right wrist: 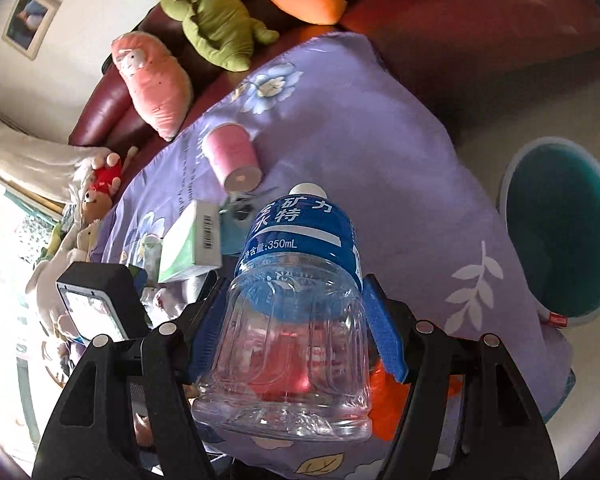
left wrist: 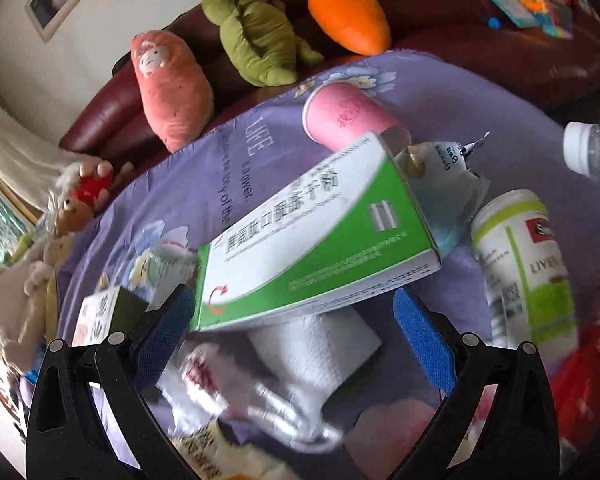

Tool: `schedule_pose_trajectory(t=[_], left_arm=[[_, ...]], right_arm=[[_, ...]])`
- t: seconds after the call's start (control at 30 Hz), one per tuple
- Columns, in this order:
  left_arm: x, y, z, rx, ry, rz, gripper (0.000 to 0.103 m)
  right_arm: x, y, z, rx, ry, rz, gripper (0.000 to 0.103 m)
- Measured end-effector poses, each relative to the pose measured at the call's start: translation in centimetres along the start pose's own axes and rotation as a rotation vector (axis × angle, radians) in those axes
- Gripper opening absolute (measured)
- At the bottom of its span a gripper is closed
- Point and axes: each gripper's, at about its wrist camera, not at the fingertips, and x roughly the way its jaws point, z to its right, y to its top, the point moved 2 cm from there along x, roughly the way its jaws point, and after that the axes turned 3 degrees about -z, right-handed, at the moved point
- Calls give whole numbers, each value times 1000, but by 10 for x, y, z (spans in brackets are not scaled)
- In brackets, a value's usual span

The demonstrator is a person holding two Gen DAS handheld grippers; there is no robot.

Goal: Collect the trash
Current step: 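Grasp the green-and-white medicine box with the left tool and lift it while right holds bottle, then carry both items over the teal bin and open the left tool to drop the box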

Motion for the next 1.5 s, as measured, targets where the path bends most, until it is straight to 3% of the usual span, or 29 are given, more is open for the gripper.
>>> schedule_pose_trajectory(t=[0.13,0.2,0.23,0.27,0.4,0.53,0.77,1.0,1.13,1.27,1.5], left_arm=[[17,8,9,48,55,-25,99],[19,11,10,51,23,-26,96],[19,12,9,45,2,-23,78],[20,15,7,28,-19,-32,70],[8,23,-13,-47,-26,2,51],[-7,30,-45,-133,-80,24,34],[-26,34,-103,-311,-271,-2,32],[-86,41,-112,-321,-364,88,33],[-124,55,-88,-275,-448,136,33],[-157,72,-38,-196,-554,164,33],[-178,97,52,-93,-658,154,33]], right_arm=[[4,2,12,18,18,-7,63],[7,3,15,21,23,-8,63],[7,4,15,22,24,-9,63],[8,4,16,23,25,-9,63],[10,6,14,11,20,-9,63],[10,6,13,8,17,-7,63],[7,3,9,-1,11,10,63],[-20,4,12,7,17,70,63],[-48,7,26,35,19,138,63],[-80,7,57,94,10,213,63],[-123,-3,118,195,-6,290,63]])
